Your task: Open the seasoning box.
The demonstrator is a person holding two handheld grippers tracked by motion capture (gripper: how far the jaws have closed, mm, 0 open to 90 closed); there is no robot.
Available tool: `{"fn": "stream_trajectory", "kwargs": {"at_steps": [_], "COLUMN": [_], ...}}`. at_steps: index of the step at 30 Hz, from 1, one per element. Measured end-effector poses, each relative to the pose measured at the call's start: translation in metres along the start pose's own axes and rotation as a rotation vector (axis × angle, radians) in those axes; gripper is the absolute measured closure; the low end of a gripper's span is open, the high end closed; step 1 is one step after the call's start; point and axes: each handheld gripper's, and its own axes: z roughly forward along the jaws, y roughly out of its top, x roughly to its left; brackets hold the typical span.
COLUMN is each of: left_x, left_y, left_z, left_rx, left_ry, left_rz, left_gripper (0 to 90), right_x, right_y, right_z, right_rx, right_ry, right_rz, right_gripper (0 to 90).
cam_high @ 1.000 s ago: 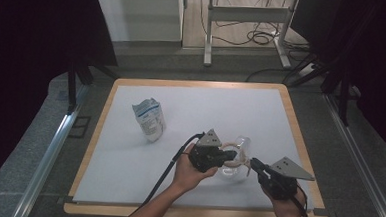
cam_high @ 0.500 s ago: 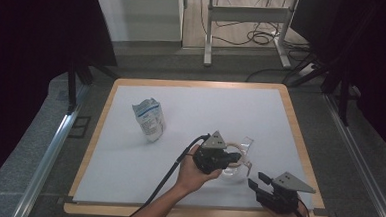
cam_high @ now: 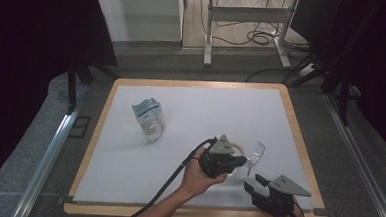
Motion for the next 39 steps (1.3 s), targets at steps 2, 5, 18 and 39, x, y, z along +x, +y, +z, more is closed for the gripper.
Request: {"fn": "stream_trajectory", "kwargs": {"at_steps": [2,5,18,39], "left_x": [0.0,0.001,0.036,0.069], "left_y": [0.0,-0.001,-0.043,-0.121], "left_z": [-0.001,-0.005,-0.06,-0.136], "left_rx": [-0.003,-0.009,-0.053,-0.054], "left_ry": [0.003,0.006,0.087,0.235], "left_rz": [0.004,0.005,-0.092,-0.153], "left_gripper": [90.0,90.0,63.6,26.3], "right_x": [0.001,0.003,0.037,0.091], "right_y": [0.0,0.001,0.001,0.014], "right_z": [0.0,-0.001,-0.004,0.039], "right_rx": [-0.006,-0.013,-0.06,-0.057], "right_ry": [0.002,0.007,0.125,0.181], "right_rz": [-0.002,-0.004,-0.049,-0.159], "right_gripper": [48.2,48.2,44.9,42.1]}}
